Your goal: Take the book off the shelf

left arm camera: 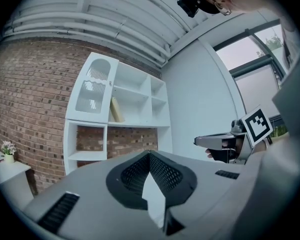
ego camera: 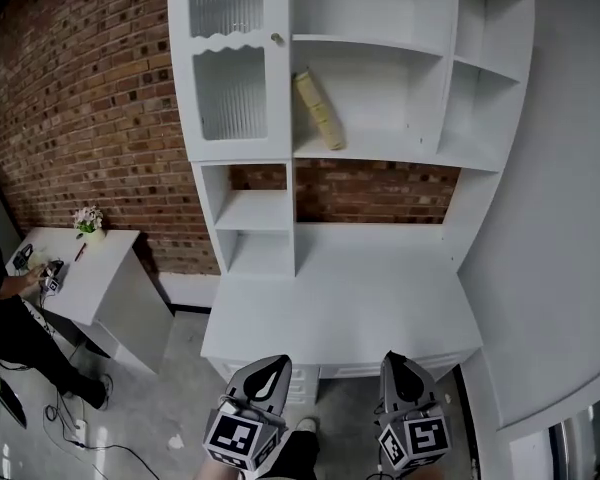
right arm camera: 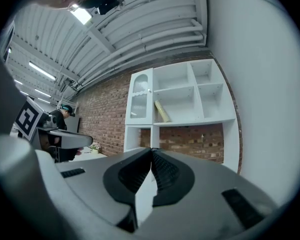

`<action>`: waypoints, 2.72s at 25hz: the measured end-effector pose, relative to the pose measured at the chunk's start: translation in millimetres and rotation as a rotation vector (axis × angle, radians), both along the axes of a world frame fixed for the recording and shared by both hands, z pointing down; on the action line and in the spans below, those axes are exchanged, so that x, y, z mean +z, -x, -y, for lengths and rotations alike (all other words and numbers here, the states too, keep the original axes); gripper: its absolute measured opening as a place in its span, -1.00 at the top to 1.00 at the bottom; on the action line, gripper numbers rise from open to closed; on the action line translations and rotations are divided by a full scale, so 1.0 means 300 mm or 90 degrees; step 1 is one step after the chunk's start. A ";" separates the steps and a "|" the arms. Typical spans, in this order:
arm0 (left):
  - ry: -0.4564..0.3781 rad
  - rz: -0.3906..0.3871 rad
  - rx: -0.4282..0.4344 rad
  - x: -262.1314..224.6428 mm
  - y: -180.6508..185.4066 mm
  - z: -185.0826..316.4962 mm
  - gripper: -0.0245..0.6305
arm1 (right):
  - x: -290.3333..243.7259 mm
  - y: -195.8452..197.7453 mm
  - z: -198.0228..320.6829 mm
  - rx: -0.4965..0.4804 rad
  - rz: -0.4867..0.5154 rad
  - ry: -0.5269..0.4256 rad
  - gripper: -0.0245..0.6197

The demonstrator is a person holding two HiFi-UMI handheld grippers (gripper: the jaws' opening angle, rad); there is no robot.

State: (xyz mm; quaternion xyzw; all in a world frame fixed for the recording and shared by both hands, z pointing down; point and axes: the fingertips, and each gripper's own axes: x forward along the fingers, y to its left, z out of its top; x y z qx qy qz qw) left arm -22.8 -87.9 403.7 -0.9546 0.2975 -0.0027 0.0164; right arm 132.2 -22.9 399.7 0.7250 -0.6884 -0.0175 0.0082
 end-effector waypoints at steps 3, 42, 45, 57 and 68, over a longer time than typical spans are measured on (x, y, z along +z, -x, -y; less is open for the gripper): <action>0.010 -0.001 0.000 -0.004 -0.061 0.136 0.89 | -0.010 -0.058 0.133 0.004 -0.011 -0.005 0.92; 0.037 -0.095 -0.138 -0.563 -0.835 1.373 -0.09 | -0.185 -0.662 1.180 -0.133 -0.069 -0.037 0.92; 0.022 -0.085 -0.150 -0.628 -0.873 1.425 -0.24 | -0.196 -0.676 1.194 -0.137 -0.074 -0.045 0.92; 0.072 -0.129 -0.193 -0.763 -0.914 1.634 -0.31 | -0.196 -0.736 1.214 -0.140 -0.066 -0.055 0.92; 0.057 -0.119 -0.231 -0.771 -0.934 1.673 0.13 | -0.154 -0.770 1.174 -0.135 -0.053 -0.039 0.92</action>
